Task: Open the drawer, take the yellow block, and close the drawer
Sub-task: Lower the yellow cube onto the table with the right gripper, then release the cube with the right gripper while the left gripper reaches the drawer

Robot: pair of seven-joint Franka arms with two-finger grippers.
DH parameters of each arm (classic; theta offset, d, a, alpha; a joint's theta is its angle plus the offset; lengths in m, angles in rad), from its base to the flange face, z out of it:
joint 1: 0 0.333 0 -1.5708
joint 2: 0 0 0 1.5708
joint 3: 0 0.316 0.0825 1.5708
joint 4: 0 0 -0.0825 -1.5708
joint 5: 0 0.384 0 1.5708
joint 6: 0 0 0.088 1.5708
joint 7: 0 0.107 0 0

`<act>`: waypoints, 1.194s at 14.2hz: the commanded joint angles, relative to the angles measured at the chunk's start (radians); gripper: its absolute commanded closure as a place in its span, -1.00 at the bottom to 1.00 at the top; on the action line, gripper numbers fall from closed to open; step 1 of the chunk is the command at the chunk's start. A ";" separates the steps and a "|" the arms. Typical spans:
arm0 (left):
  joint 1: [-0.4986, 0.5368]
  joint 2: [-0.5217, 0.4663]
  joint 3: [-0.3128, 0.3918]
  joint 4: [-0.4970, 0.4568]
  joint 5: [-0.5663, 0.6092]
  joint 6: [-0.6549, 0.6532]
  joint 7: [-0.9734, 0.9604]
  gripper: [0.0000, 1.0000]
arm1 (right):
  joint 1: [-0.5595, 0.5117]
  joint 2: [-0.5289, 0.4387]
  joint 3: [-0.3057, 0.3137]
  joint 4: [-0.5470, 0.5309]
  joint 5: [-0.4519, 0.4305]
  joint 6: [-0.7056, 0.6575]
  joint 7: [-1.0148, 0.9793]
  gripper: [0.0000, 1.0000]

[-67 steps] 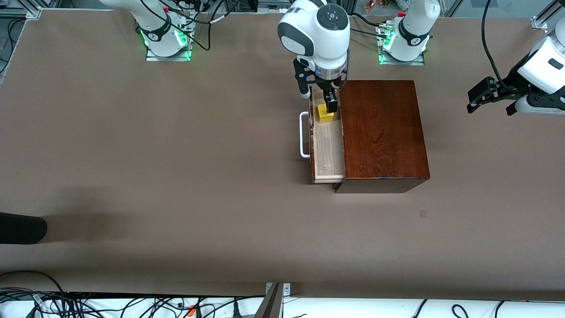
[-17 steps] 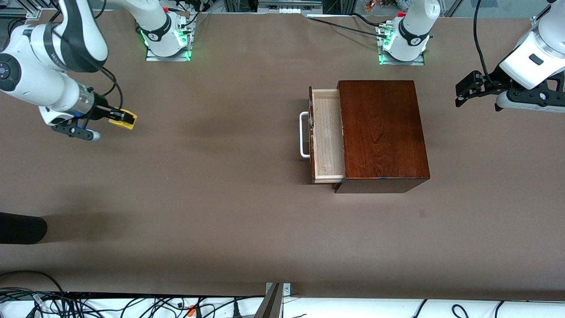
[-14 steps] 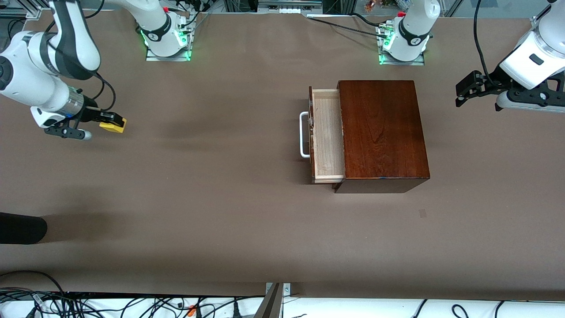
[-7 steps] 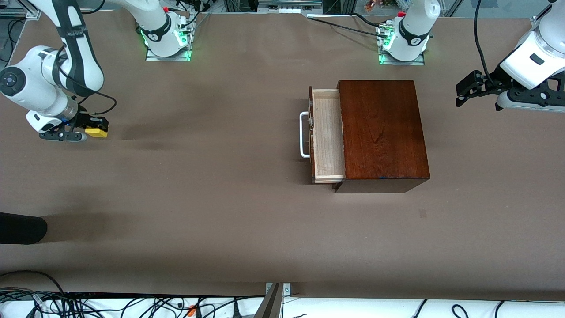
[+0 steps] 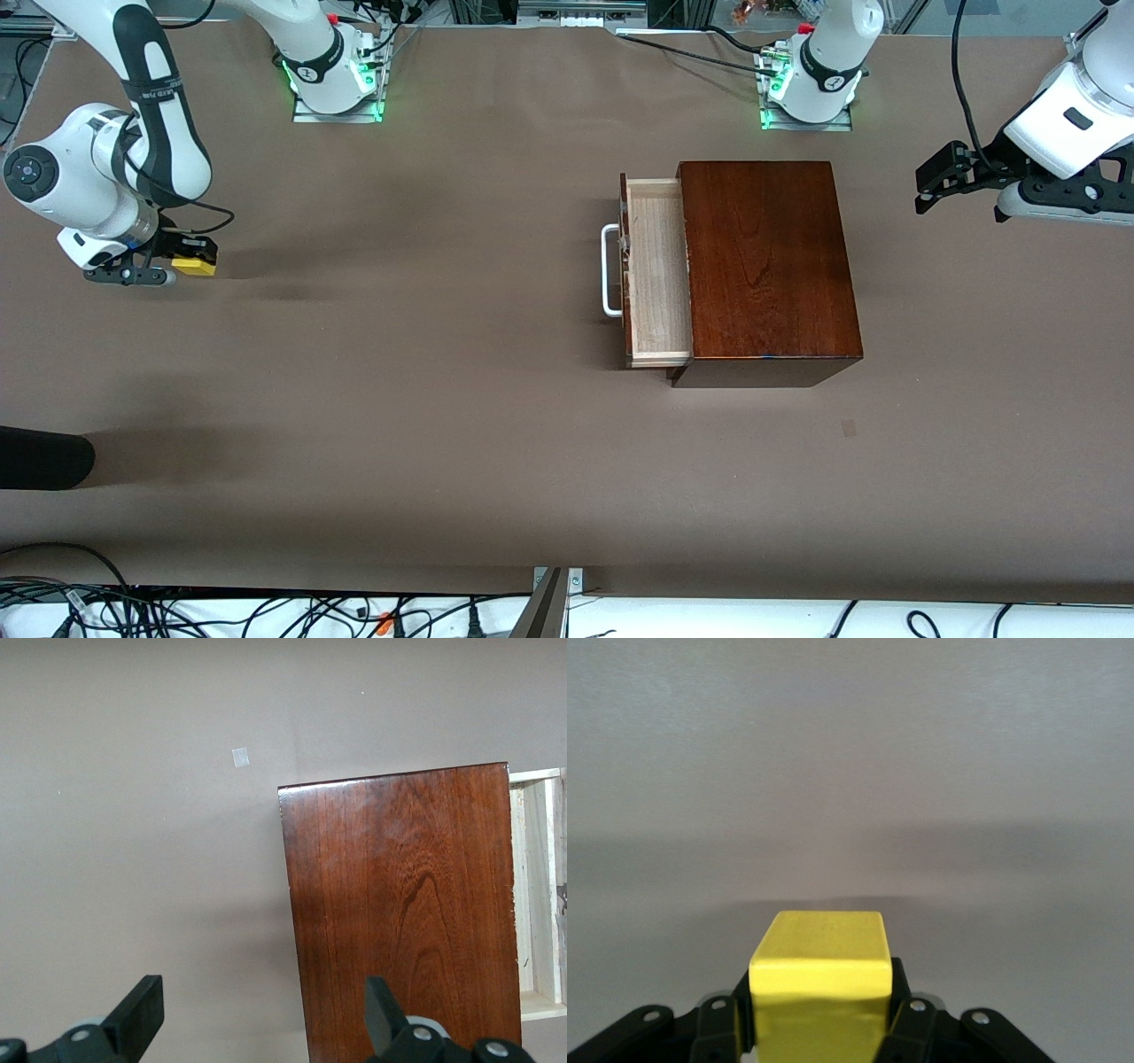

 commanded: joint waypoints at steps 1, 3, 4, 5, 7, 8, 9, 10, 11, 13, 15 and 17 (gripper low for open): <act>-0.006 0.005 0.003 0.023 0.017 -0.021 0.021 -1.00 | -0.009 0.061 0.032 0.010 0.137 0.013 -0.111 1.00; -0.006 0.005 0.002 0.024 0.017 -0.021 0.022 -1.00 | -0.008 0.094 0.036 0.010 0.192 0.028 -0.154 1.00; -0.006 0.005 0.003 0.024 0.017 -0.021 0.022 -1.00 | -0.007 0.097 0.036 0.010 0.197 0.028 -0.162 1.00; -0.006 0.005 0.003 0.024 0.017 -0.021 0.022 -1.00 | -0.009 0.103 0.036 0.010 0.197 0.028 -0.165 1.00; -0.006 0.005 0.002 0.024 0.017 -0.021 0.022 -1.00 | -0.009 0.111 0.036 0.010 0.197 0.028 -0.165 1.00; -0.006 0.005 0.002 0.024 0.017 -0.021 0.022 -1.00 | -0.009 0.118 0.036 0.010 0.197 0.028 -0.165 1.00; -0.006 0.005 0.003 0.024 0.017 -0.021 0.021 -1.00 | -0.009 0.120 0.036 0.010 0.197 0.027 -0.165 1.00; -0.006 0.005 0.003 0.024 0.017 -0.023 0.021 -1.00 | -0.009 0.120 0.036 0.012 0.197 0.024 -0.165 0.86; -0.006 0.005 0.002 0.023 0.017 -0.026 0.019 -1.00 | -0.009 0.120 0.036 0.012 0.197 0.021 -0.164 0.42; -0.008 0.011 -0.003 0.023 0.013 -0.055 0.031 -1.00 | -0.008 0.120 0.036 0.015 0.198 0.019 -0.162 -0.99; -0.009 0.021 -0.020 0.020 0.005 -0.095 0.061 -1.00 | -0.003 0.117 0.036 0.020 0.198 0.018 -0.164 -1.00; -0.020 0.060 -0.073 0.021 -0.022 -0.135 0.096 -1.00 | 0.000 0.104 0.036 0.032 0.198 -0.007 -0.165 -1.00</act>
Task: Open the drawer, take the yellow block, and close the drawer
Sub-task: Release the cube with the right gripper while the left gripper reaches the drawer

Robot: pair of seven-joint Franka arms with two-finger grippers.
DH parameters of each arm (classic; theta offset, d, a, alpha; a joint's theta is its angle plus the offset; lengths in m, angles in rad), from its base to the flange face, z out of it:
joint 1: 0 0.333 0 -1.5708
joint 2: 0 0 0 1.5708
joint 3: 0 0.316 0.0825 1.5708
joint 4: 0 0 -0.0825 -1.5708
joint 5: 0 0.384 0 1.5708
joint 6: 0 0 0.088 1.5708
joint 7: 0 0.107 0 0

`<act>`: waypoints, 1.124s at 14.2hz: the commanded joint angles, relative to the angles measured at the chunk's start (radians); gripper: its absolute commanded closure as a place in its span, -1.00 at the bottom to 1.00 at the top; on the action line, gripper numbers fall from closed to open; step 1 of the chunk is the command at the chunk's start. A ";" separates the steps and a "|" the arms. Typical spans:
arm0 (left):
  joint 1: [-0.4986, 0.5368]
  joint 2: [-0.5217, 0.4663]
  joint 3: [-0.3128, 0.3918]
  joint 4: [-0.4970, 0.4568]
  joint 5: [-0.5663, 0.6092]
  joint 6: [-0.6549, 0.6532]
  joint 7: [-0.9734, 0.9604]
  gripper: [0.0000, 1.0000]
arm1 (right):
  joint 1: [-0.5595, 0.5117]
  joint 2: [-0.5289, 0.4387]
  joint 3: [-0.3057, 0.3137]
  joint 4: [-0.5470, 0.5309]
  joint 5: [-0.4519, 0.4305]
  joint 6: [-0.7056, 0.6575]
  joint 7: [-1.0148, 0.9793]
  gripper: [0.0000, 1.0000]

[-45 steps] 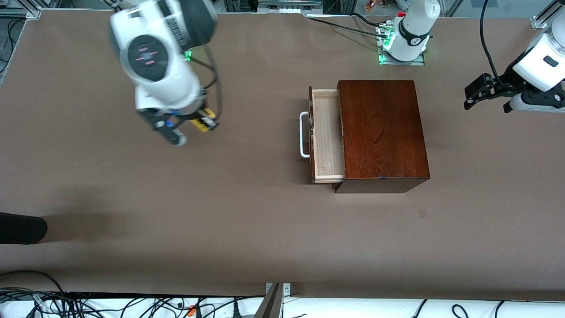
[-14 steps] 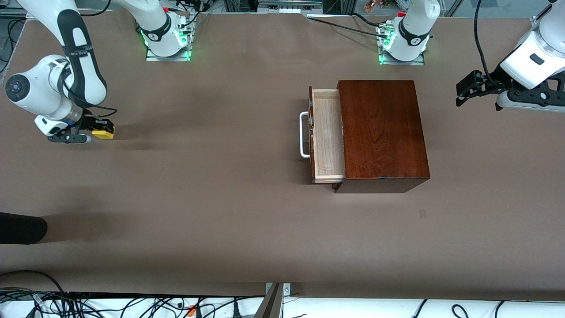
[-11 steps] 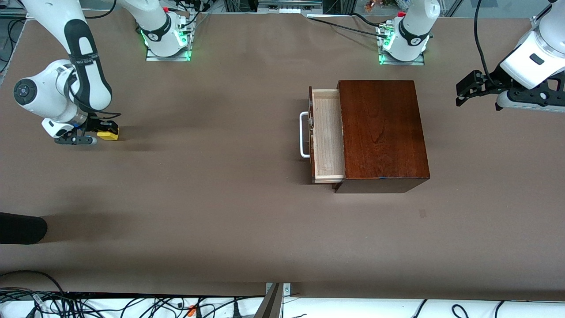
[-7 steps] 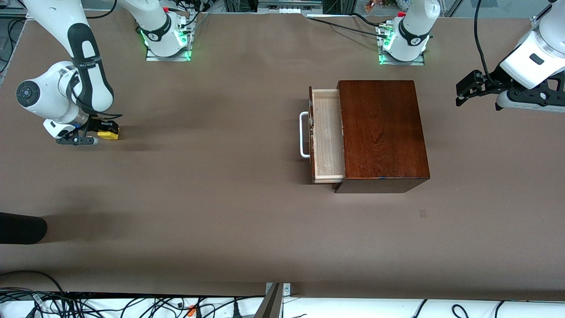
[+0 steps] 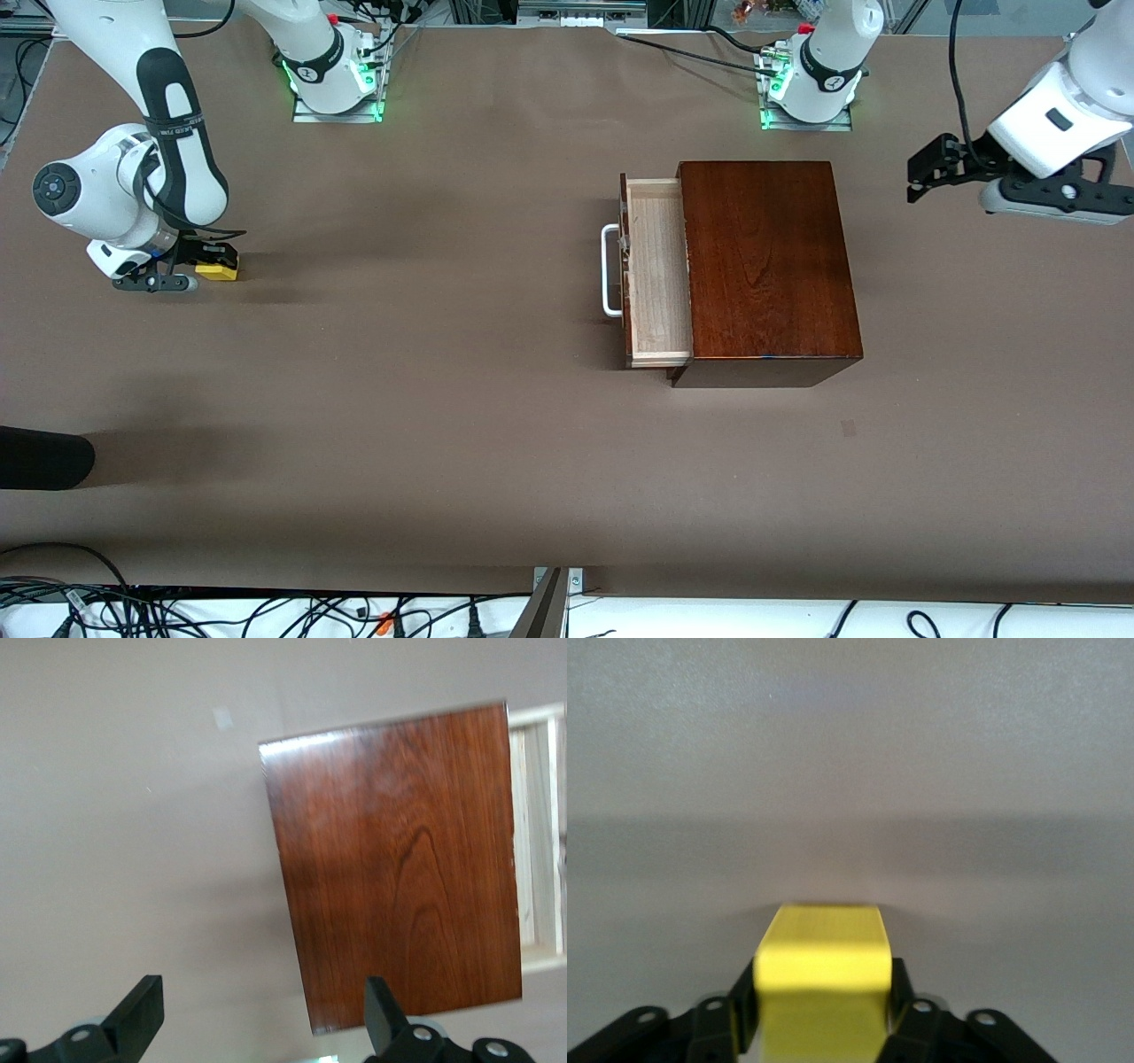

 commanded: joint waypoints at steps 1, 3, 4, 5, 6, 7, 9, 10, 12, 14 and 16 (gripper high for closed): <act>-0.019 0.073 -0.081 0.023 -0.033 -0.037 0.055 -1.00 | -0.002 -0.011 0.003 0.029 0.028 -0.043 -0.031 -1.00; -0.026 0.108 -0.167 0.028 -0.034 -0.036 0.058 -1.00 | -0.002 -0.020 0.002 0.049 0.028 -0.071 -0.031 -1.00; -0.031 0.136 -0.212 0.052 -0.034 -0.037 0.067 -1.00 | -0.001 -0.024 0.000 0.053 0.028 -0.080 -0.032 -1.00; -0.037 0.168 -0.259 0.074 -0.034 -0.034 0.098 -1.00 | -0.001 -0.037 -0.001 0.066 0.028 -0.089 -0.032 -1.00; -0.039 0.189 -0.288 0.084 -0.038 -0.024 0.119 -1.00 | -0.001 -0.050 -0.003 0.075 0.027 -0.111 -0.032 -1.00; -0.040 0.215 -0.301 0.092 -0.081 -0.015 0.133 -1.00 | 0.001 -0.061 -0.004 0.092 0.027 -0.134 -0.029 -1.00; -0.042 0.248 -0.304 0.097 -0.170 0.051 0.206 -1.00 | 0.001 -0.077 -0.009 0.138 0.027 -0.207 -0.021 -1.00; -0.054 0.266 -0.306 0.097 -0.191 0.071 0.271 -1.00 | 0.002 -0.077 -0.018 0.176 0.024 -0.265 -0.018 -1.00; -0.107 0.285 -0.306 0.097 -0.207 0.120 0.389 -1.00 | 0.004 -0.074 -0.033 0.277 0.008 -0.400 -0.009 -1.00; -0.166 0.312 -0.304 0.097 -0.204 0.179 0.469 -1.00 | 0.005 -0.075 -0.047 0.380 -0.048 -0.523 0.059 -1.00; -0.213 0.350 -0.303 0.094 -0.195 0.249 0.614 -1.00 | 0.004 -0.075 -0.046 0.495 -0.091 -0.659 0.135 -1.00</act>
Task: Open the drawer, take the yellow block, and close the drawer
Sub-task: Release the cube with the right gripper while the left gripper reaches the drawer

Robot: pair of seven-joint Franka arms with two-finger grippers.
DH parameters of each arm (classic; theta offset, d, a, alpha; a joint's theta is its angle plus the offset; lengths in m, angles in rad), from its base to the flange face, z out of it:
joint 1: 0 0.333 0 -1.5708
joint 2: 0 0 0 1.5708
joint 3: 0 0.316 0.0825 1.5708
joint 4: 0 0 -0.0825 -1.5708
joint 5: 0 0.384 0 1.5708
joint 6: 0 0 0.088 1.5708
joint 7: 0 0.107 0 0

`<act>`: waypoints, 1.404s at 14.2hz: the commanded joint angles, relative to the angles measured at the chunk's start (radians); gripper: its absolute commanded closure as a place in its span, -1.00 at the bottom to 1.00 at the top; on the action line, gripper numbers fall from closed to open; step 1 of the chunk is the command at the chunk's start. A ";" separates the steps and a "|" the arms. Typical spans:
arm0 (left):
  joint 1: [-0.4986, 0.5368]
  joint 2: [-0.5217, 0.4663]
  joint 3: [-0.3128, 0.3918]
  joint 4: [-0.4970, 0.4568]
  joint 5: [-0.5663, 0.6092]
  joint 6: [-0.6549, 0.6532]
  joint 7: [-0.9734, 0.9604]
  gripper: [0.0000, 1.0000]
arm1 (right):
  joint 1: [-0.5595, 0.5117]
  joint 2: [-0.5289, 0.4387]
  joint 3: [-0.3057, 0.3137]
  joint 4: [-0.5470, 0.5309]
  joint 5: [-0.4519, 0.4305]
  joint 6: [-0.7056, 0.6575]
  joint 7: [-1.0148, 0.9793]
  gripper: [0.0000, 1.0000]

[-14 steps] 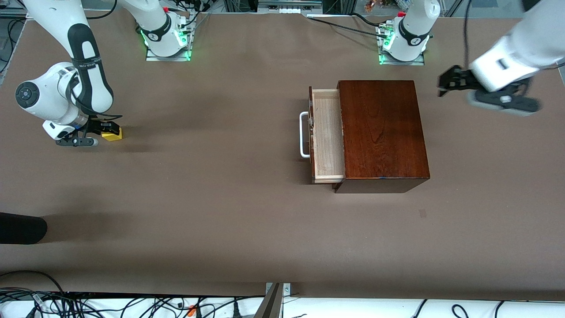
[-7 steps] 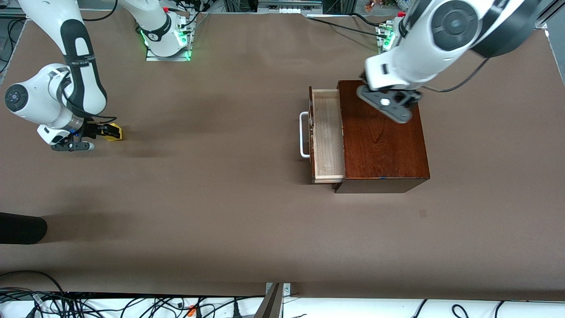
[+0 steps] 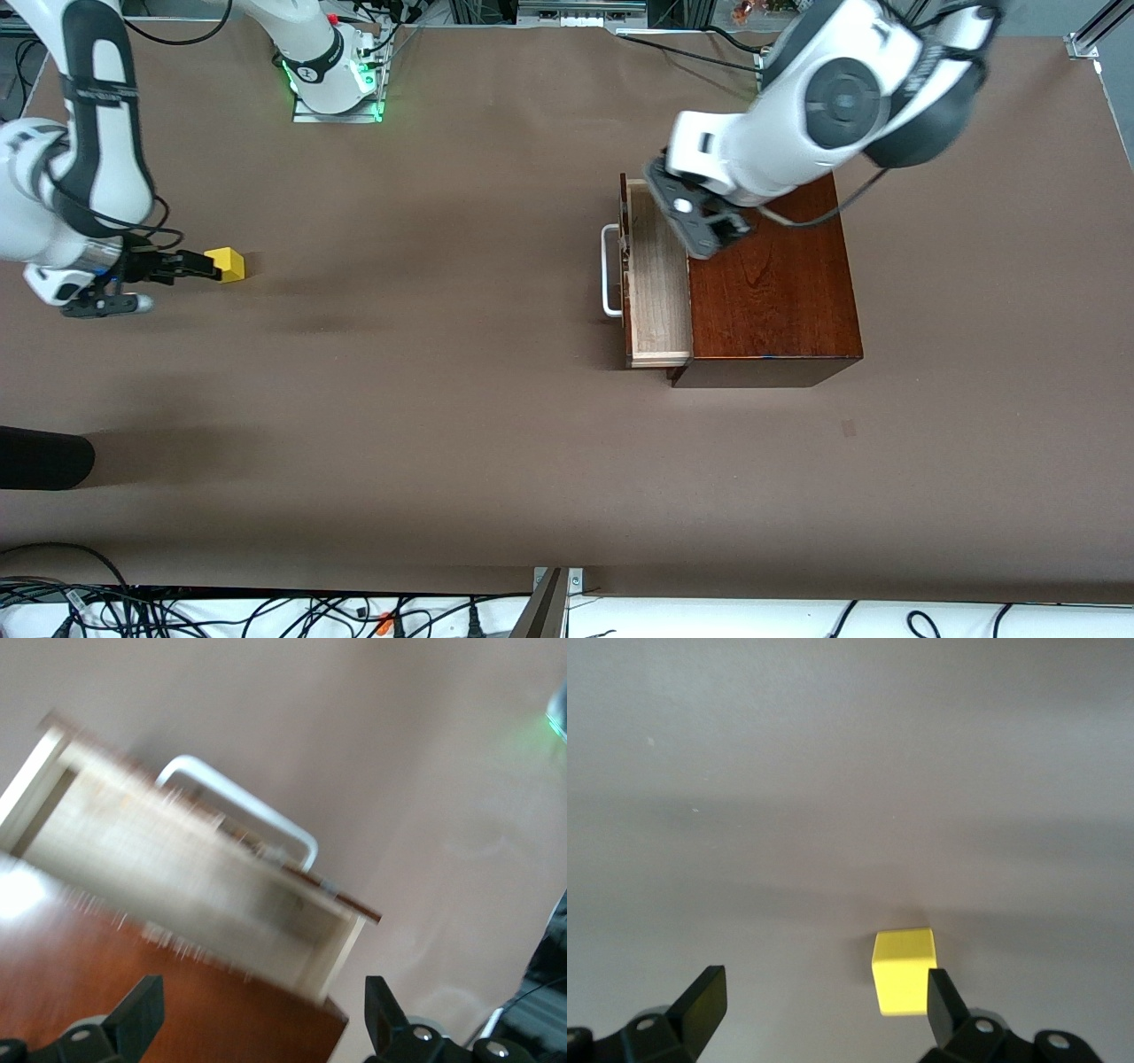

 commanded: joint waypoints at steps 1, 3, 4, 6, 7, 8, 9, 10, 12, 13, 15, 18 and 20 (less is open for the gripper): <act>-0.060 0.067 0.008 0.026 -0.001 0.089 0.211 -1.00 | 0.002 -0.004 -0.006 0.148 -0.060 -0.185 0.098 -1.00; -0.085 0.126 0.008 0.023 0.013 0.189 0.406 -1.00 | 0.004 -0.004 -0.011 0.213 -0.083 -0.259 0.128 -1.00; -0.097 0.152 0.010 0.021 0.014 0.227 0.472 -1.00 | 0.004 -0.004 -0.011 0.245 -0.090 -0.295 0.150 -1.00; -0.152 0.192 0.010 0.021 0.098 0.281 0.499 -1.00 | 0.005 -0.004 -0.011 0.306 -0.123 -0.380 0.177 -1.00; -0.186 0.209 0.010 0.019 0.155 0.302 0.485 -1.00 | 0.005 -0.006 -0.012 0.328 -0.128 -0.407 0.178 -1.00; -0.206 0.235 0.013 0.019 0.196 0.319 0.462 -1.00 | 0.004 -0.006 -0.014 0.348 -0.130 -0.426 0.178 -1.00; -0.217 0.262 0.011 0.019 0.242 0.341 0.433 -1.00 | 0.005 -0.006 -0.018 0.361 -0.133 -0.443 0.186 -1.00; -0.226 0.281 0.011 0.019 0.291 0.362 0.411 -1.00 | 0.007 -0.007 -0.022 0.381 -0.145 -0.470 0.213 -1.00; -0.241 0.316 0.011 0.019 0.365 0.385 0.358 -1.00 | 0.008 -0.013 -0.020 0.417 -0.150 -0.520 0.253 -1.00; -0.247 0.331 0.011 0.019 0.399 0.388 0.327 -1.00 | 0.011 -0.018 -0.020 0.426 -0.151 -0.530 0.269 -1.00; -0.257 0.353 0.011 0.019 0.460 0.388 0.293 -1.00 | 0.024 -0.029 -0.019 0.429 -0.154 -0.552 0.316 -1.00; -0.263 0.368 0.014 0.021 0.526 0.388 0.284 -1.00 | 0.018 -0.073 0.033 0.428 -0.186 -0.557 0.416 -1.00; -0.260 0.370 0.017 0.019 0.542 0.376 0.282 -1.00 | -0.042 -0.122 0.159 0.428 -0.243 -0.572 0.497 -1.00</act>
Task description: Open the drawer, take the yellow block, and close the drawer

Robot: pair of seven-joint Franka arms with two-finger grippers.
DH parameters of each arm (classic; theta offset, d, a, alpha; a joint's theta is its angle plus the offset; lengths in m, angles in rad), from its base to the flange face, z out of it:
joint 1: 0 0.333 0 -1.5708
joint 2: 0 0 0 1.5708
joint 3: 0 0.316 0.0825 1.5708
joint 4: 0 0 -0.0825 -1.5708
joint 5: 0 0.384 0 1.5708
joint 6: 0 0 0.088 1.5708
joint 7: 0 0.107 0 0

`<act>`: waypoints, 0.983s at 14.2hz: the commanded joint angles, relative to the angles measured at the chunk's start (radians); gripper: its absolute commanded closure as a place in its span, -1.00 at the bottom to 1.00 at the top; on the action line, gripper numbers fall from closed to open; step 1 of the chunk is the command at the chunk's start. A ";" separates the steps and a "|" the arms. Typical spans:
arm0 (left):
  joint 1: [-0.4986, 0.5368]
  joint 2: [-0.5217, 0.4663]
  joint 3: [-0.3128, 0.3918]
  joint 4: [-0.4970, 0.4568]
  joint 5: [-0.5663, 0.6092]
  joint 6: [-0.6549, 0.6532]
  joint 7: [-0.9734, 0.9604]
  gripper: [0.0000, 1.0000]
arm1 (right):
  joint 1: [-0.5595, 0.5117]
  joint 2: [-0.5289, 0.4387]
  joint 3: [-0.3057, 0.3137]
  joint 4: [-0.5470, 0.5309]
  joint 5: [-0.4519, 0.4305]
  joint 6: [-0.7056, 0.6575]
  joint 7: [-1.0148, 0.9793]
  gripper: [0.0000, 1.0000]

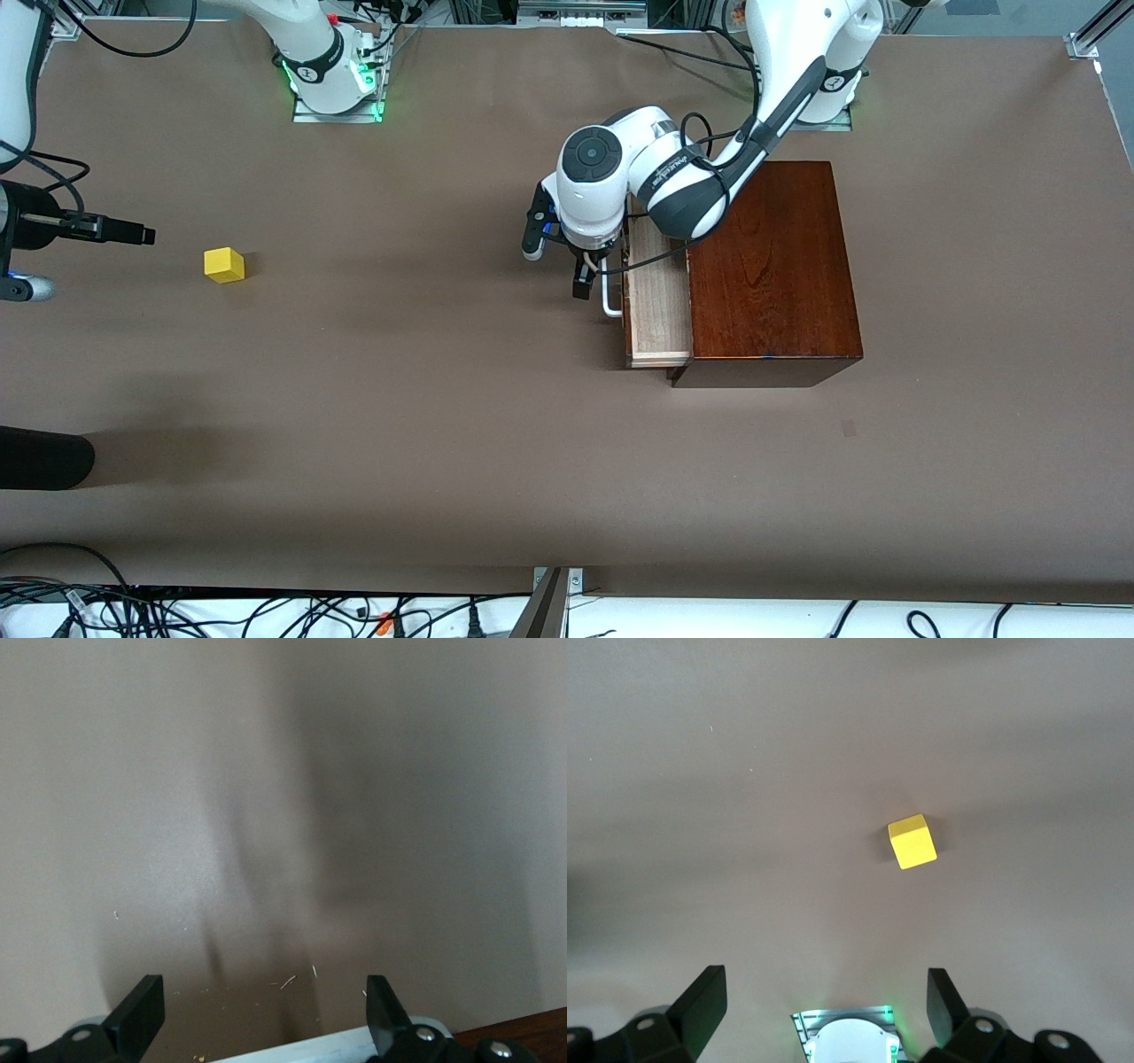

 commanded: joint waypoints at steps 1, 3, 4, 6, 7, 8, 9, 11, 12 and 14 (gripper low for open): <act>-0.002 0.009 0.018 0.017 0.050 -0.040 -0.010 -1.00 | -0.108 -0.104 0.210 -0.004 -0.084 -0.029 0.129 -1.00; 0.006 0.003 0.019 0.023 0.050 -0.088 -0.013 -1.00 | -0.222 -0.161 0.370 -0.023 -0.132 -0.027 0.190 -1.00; 0.009 0.003 0.021 0.023 0.050 -0.097 -0.019 -1.00 | -0.270 -0.178 0.428 -0.030 -0.134 -0.023 0.201 -1.00; 0.010 0.000 0.021 0.028 0.050 -0.131 -0.034 -1.00 | -0.372 -0.192 0.549 -0.032 -0.140 -0.020 0.203 -1.00; 0.010 -0.001 0.021 0.031 0.050 -0.145 -0.037 -1.00 | -0.435 -0.203 0.629 -0.035 -0.155 -0.013 0.203 -1.00; 0.012 -0.006 0.022 0.031 0.050 -0.158 -0.039 -1.00 | -0.498 -0.215 0.709 -0.041 -0.172 -0.004 0.203 -1.00; 0.016 -0.011 0.030 0.032 0.050 -0.175 -0.039 -1.00 | -0.549 -0.229 0.776 -0.049 -0.181 0.009 0.203 -1.00; 0.026 -0.017 0.030 0.037 0.048 -0.204 -0.041 -1.00 | -0.626 -0.243 0.870 -0.058 -0.190 0.025 0.203 -1.00; 0.033 -0.021 0.030 0.037 0.048 -0.208 -0.044 -1.00 | -0.634 -0.241 0.877 -0.058 -0.190 0.028 0.200 -1.00; 0.041 -0.023 0.030 0.037 0.048 -0.211 -0.057 -1.00 | -0.634 -0.241 0.877 -0.055 -0.192 0.048 0.187 -1.00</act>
